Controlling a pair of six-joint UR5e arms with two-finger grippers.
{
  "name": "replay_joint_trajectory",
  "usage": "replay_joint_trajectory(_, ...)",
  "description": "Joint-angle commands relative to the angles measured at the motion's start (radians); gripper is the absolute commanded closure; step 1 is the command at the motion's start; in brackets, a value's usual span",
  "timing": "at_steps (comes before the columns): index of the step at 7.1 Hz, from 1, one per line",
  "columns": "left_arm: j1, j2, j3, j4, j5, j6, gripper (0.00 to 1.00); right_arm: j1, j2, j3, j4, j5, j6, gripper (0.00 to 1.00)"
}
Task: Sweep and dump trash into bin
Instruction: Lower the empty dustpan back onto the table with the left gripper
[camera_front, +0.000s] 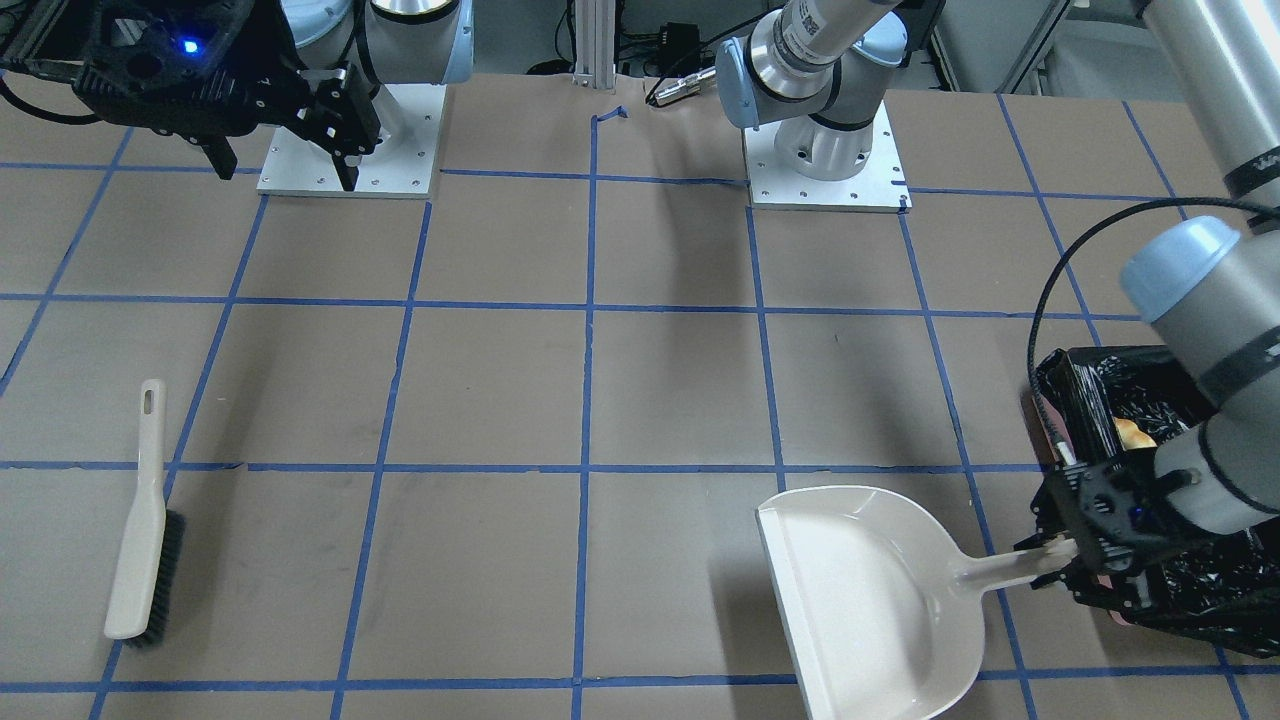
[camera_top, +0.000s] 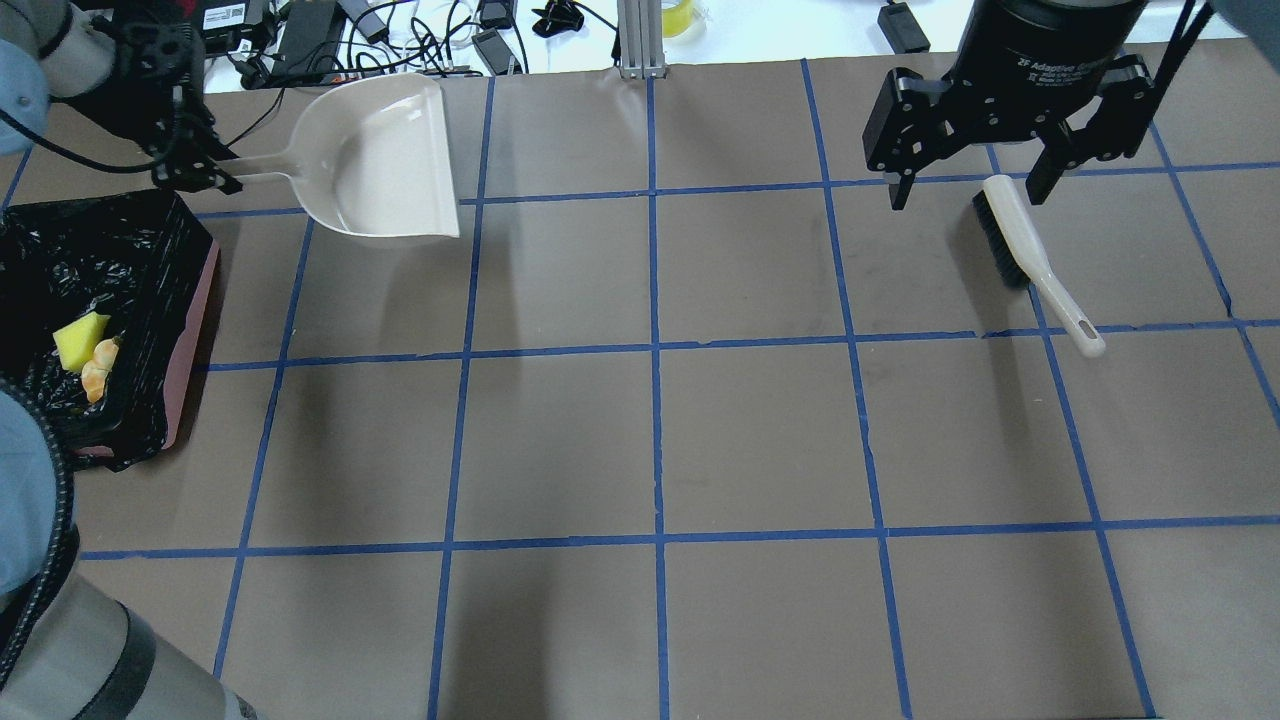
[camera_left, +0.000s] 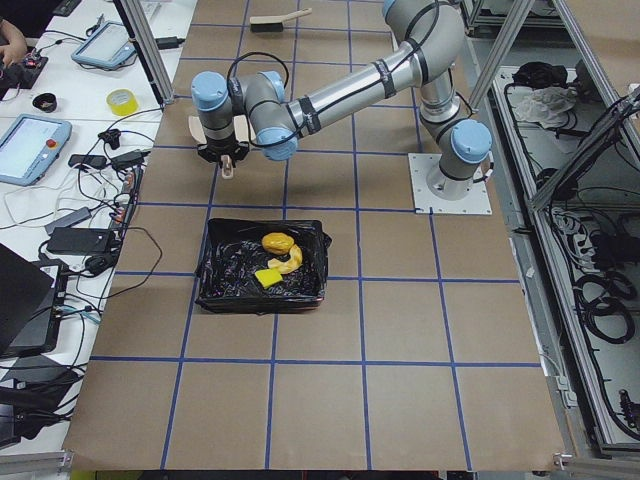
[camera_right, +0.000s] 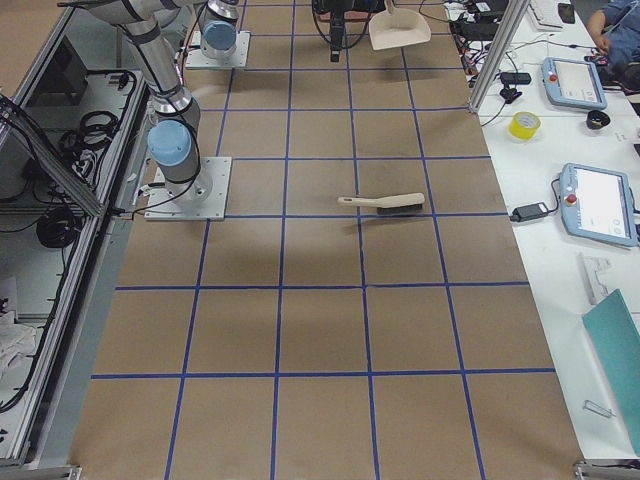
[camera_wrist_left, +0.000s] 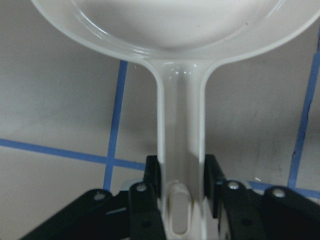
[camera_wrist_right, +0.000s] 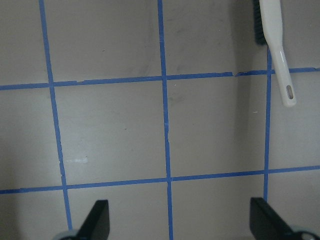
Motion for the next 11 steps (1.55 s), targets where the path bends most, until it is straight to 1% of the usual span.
replay_joint_trajectory(1, -0.057, -0.042, -0.065, 0.098, 0.051, -0.006, 1.0, 0.001, 0.001, 0.002, -0.001, 0.0, 0.0, 0.0)
replay_joint_trajectory(2, -0.075, -0.057, -0.1, 0.156, 0.082, -0.005, 1.0, 0.001, 0.004, 0.002, -0.001, 0.001, 0.0, 0.0)
replay_joint_trajectory(4, -0.098, -0.053, -0.11, 0.155, 0.085, 0.007, 1.0, -0.001, 0.004, 0.002, -0.001, 0.001, 0.0, 0.0)
replay_joint_trajectory(5, -0.114, -0.056, -0.112, 0.155, 0.113, 0.001, 0.97, -0.001, 0.002, 0.002, -0.001, 0.001, 0.0, 0.0)
replay_joint_trajectory(6, -0.117, -0.056, -0.121, 0.154, 0.119, -0.003, 0.59, 0.001, 0.002, 0.002, -0.001, 0.001, 0.0, 0.0)
replay_joint_trajectory(7, -0.119, -0.053, -0.128, 0.151, 0.115, -0.01, 0.26, -0.001, 0.002, 0.002, -0.001, 0.001, 0.0, 0.0)
replay_joint_trajectory(8, -0.122, -0.035, -0.127, 0.145, 0.11, -0.031, 0.14, 0.001, 0.002, 0.002, 0.001, 0.0, -0.002, 0.0)
replay_joint_trajectory(9, -0.134, -0.006, -0.125, 0.131, 0.109, -0.061, 0.1, 0.001, 0.004, 0.002, 0.001, 0.001, -0.002, 0.0)
replay_joint_trajectory(11, -0.146, 0.04, -0.115, 0.062, 0.104, -0.149, 0.1, 0.001, 0.002, 0.002, 0.001, 0.0, -0.002, 0.0)
